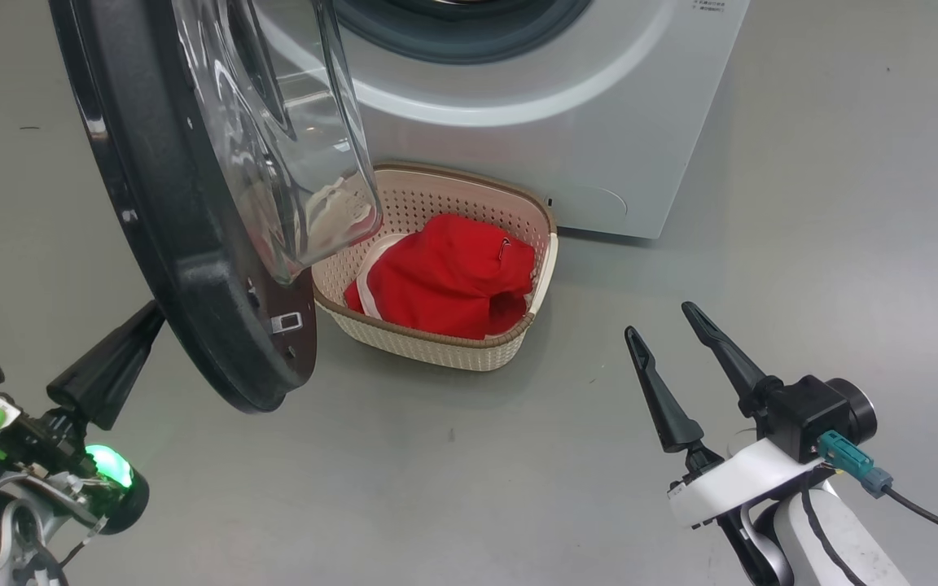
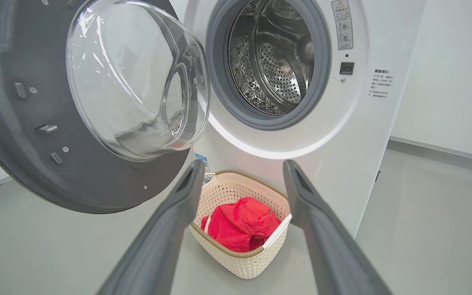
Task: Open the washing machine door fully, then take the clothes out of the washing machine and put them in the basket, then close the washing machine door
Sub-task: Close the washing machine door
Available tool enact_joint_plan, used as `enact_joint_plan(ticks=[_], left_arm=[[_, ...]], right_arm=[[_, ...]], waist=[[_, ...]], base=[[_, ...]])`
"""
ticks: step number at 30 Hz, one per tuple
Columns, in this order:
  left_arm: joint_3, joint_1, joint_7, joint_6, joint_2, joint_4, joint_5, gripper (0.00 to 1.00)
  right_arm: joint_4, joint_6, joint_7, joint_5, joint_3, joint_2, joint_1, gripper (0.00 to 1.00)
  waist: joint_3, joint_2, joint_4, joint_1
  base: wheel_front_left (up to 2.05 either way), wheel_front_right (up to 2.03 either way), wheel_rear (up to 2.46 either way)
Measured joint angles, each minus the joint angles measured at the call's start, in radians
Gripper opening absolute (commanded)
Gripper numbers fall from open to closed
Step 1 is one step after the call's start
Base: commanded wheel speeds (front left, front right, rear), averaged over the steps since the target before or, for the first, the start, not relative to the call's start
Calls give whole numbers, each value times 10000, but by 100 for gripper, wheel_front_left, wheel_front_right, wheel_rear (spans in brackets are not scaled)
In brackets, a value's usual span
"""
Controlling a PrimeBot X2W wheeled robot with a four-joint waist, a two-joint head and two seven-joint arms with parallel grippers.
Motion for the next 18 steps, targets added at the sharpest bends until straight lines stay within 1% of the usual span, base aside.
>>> enact_joint_plan(ticks=[8,18], left_arm=[[-180,183,138,6,10,-221,-69,0],[-541,290,140,48,-31,-261,-69,0]], right_arm=[[8,0,0,0,174,8,-13,100],[42,0,0,8,188,10,-58,100]], waist=[[80,0,-165,0],[170,0,-544,0]], base=[[0,0,0],[0,0,0]])
